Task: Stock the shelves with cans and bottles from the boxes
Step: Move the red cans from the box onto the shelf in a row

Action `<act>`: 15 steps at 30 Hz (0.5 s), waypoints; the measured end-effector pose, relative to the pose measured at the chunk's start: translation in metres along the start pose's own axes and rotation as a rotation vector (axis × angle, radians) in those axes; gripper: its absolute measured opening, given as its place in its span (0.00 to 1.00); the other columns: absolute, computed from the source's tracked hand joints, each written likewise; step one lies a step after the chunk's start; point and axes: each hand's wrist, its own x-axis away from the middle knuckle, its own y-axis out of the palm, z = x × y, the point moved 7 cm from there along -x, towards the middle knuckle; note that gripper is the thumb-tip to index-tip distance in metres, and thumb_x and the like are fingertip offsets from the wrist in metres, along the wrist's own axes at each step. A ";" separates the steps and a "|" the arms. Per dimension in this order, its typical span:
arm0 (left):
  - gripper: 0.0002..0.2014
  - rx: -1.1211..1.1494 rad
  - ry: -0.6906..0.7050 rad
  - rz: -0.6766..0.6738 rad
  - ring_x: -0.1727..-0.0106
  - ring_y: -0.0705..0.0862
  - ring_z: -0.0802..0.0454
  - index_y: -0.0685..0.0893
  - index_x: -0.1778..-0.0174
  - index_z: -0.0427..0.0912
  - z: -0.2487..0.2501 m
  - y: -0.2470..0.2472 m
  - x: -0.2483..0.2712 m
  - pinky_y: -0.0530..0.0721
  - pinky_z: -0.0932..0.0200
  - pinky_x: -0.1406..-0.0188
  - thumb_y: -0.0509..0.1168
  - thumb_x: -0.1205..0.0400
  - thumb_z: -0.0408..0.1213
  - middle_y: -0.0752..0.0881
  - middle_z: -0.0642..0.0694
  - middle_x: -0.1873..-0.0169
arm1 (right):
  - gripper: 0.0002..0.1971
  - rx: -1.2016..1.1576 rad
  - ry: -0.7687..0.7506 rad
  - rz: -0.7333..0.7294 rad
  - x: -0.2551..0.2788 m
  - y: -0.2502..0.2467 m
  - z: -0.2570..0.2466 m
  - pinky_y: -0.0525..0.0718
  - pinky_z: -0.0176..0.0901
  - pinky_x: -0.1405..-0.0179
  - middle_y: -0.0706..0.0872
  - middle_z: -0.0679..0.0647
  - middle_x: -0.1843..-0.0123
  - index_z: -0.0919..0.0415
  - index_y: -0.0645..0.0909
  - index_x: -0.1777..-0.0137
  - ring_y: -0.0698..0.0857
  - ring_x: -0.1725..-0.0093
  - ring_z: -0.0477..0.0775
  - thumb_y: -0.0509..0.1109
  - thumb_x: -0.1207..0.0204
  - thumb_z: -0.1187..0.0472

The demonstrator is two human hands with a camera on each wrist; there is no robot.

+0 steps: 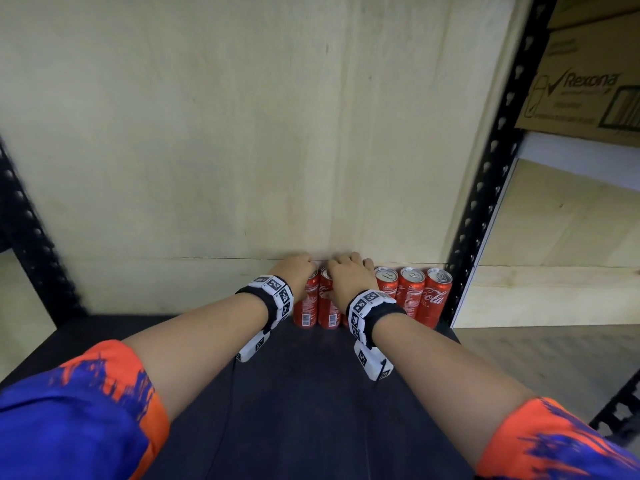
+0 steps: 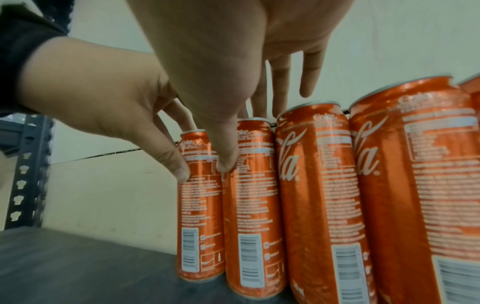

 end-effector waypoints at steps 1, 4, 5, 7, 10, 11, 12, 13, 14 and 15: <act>0.22 -0.004 0.001 -0.001 0.40 0.83 0.41 0.82 0.34 0.39 0.001 -0.001 0.000 0.79 0.49 0.40 0.76 0.23 0.35 0.80 0.42 0.41 | 0.24 -0.009 0.002 0.010 0.000 0.001 0.000 0.70 0.60 0.30 0.76 0.55 0.28 0.56 0.77 0.28 0.71 0.28 0.62 0.75 0.23 0.53; 0.19 0.008 -0.002 0.010 0.39 0.83 0.40 0.81 0.36 0.38 0.004 -0.004 0.004 0.79 0.48 0.40 0.74 0.22 0.33 0.82 0.40 0.41 | 0.24 -0.036 0.008 0.027 0.002 0.004 0.000 0.70 0.60 0.28 0.74 0.56 0.28 0.56 0.77 0.27 0.71 0.28 0.63 0.75 0.22 0.52; 0.18 0.017 -0.007 0.022 0.39 0.83 0.39 0.80 0.37 0.38 0.005 -0.005 0.005 0.79 0.48 0.40 0.74 0.22 0.32 0.82 0.40 0.41 | 0.25 -0.040 0.008 0.032 0.003 0.004 0.001 0.69 0.60 0.28 0.75 0.56 0.28 0.56 0.77 0.27 0.71 0.27 0.63 0.75 0.22 0.51; 0.20 0.033 -0.020 0.040 0.40 0.83 0.38 0.77 0.37 0.38 0.006 -0.006 0.009 0.80 0.46 0.40 0.74 0.23 0.31 0.82 0.39 0.40 | 0.26 -0.033 0.005 0.036 0.006 0.003 0.001 0.68 0.61 0.27 0.75 0.55 0.27 0.55 0.77 0.26 0.71 0.27 0.63 0.75 0.22 0.50; 0.21 0.042 -0.035 0.036 0.40 0.83 0.38 0.76 0.36 0.38 0.004 -0.005 0.016 0.81 0.46 0.41 0.74 0.23 0.31 0.82 0.39 0.40 | 0.29 0.004 -0.008 0.024 0.012 0.003 -0.001 0.68 0.63 0.27 0.74 0.55 0.26 0.55 0.77 0.26 0.71 0.27 0.63 0.77 0.26 0.50; 0.21 0.047 -0.037 0.041 0.40 0.83 0.38 0.76 0.36 0.39 0.003 -0.004 0.017 0.81 0.46 0.41 0.73 0.23 0.31 0.82 0.40 0.40 | 0.28 0.027 -0.011 0.025 0.014 0.002 -0.001 0.68 0.63 0.28 0.74 0.55 0.27 0.55 0.77 0.27 0.71 0.27 0.63 0.77 0.26 0.52; 0.20 0.057 -0.040 0.043 0.40 0.83 0.38 0.76 0.36 0.40 0.002 -0.003 0.018 0.81 0.47 0.41 0.73 0.23 0.31 0.82 0.40 0.40 | 0.27 0.049 -0.011 0.026 0.015 0.002 -0.001 0.68 0.63 0.29 0.74 0.55 0.27 0.55 0.76 0.27 0.72 0.28 0.64 0.76 0.27 0.55; 0.20 0.059 -0.042 0.050 0.39 0.83 0.39 0.77 0.35 0.40 0.002 -0.004 0.019 0.81 0.48 0.41 0.71 0.22 0.32 0.82 0.41 0.40 | 0.27 0.065 -0.012 0.033 0.016 0.002 -0.001 0.69 0.62 0.30 0.74 0.56 0.28 0.56 0.76 0.28 0.73 0.28 0.64 0.75 0.27 0.58; 0.19 0.058 -0.043 0.060 0.38 0.83 0.39 0.77 0.33 0.41 0.002 -0.004 0.020 0.80 0.50 0.40 0.70 0.20 0.33 0.83 0.41 0.39 | 0.27 0.075 -0.014 0.042 0.015 0.000 -0.001 0.69 0.62 0.30 0.74 0.56 0.28 0.56 0.76 0.28 0.73 0.29 0.64 0.75 0.28 0.60; 0.19 0.056 -0.042 0.065 0.37 0.82 0.39 0.77 0.31 0.42 0.003 -0.005 0.020 0.78 0.51 0.39 0.69 0.18 0.34 0.83 0.41 0.37 | 0.27 0.081 -0.018 0.043 0.014 -0.002 -0.001 0.69 0.62 0.31 0.74 0.56 0.28 0.56 0.76 0.28 0.73 0.29 0.64 0.75 0.29 0.61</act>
